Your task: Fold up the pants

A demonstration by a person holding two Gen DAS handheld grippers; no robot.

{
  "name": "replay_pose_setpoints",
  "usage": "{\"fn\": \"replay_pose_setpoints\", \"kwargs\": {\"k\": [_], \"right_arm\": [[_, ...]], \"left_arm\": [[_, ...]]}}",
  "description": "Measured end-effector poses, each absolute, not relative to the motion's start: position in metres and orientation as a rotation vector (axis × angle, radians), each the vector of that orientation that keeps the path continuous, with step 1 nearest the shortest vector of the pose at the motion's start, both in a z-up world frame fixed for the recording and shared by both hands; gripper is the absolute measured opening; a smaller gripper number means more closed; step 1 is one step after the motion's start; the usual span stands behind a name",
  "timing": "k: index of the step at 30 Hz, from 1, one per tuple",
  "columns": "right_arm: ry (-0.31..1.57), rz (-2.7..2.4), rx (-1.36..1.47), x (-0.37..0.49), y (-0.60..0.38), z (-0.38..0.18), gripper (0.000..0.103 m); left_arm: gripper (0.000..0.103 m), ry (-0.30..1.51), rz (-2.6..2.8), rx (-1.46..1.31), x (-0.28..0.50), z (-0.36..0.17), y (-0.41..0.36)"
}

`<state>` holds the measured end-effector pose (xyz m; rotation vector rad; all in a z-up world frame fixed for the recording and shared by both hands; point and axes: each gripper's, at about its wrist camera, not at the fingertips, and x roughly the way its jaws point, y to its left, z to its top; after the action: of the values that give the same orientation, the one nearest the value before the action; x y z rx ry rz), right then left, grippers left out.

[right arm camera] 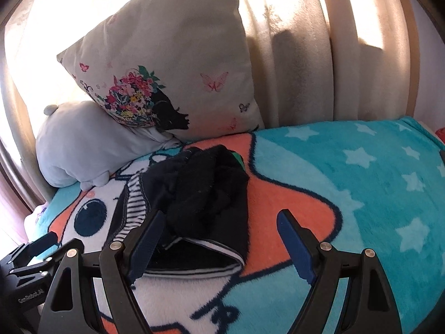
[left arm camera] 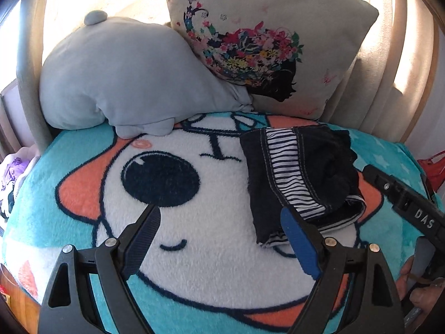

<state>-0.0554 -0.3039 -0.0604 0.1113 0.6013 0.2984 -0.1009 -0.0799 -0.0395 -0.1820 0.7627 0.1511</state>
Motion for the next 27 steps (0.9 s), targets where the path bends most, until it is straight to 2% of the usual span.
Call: {"fn": "replay_pose_setpoints", "kwargs": {"k": [9, 15, 18, 25, 27], "right_arm": [[0.598, 0.311, 0.122, -0.046, -0.313, -0.054, 0.087], [0.73, 0.437, 0.251, -0.006, -0.333, -0.055, 0.088], [0.833, 0.551, 0.357, 0.02, -0.333, -0.069, 0.088], [0.936, 0.593, 0.448, 0.052, -0.321, -0.099, 0.088], [0.935, 0.623, 0.47, 0.054, -0.317, -0.101, 0.088]], "left_arm": [[0.087, 0.704, 0.126, -0.248, -0.097, -0.028, -0.061], [0.087, 0.796, -0.071, -0.351, -0.05, -0.036, -0.069], [0.087, 0.86, -0.117, -0.389, -0.025, -0.052, -0.076], [0.087, 0.958, -0.186, -0.411, 0.001, -0.079, -0.1], [0.082, 0.965, -0.22, -0.437, 0.003, -0.086, -0.106]]}}
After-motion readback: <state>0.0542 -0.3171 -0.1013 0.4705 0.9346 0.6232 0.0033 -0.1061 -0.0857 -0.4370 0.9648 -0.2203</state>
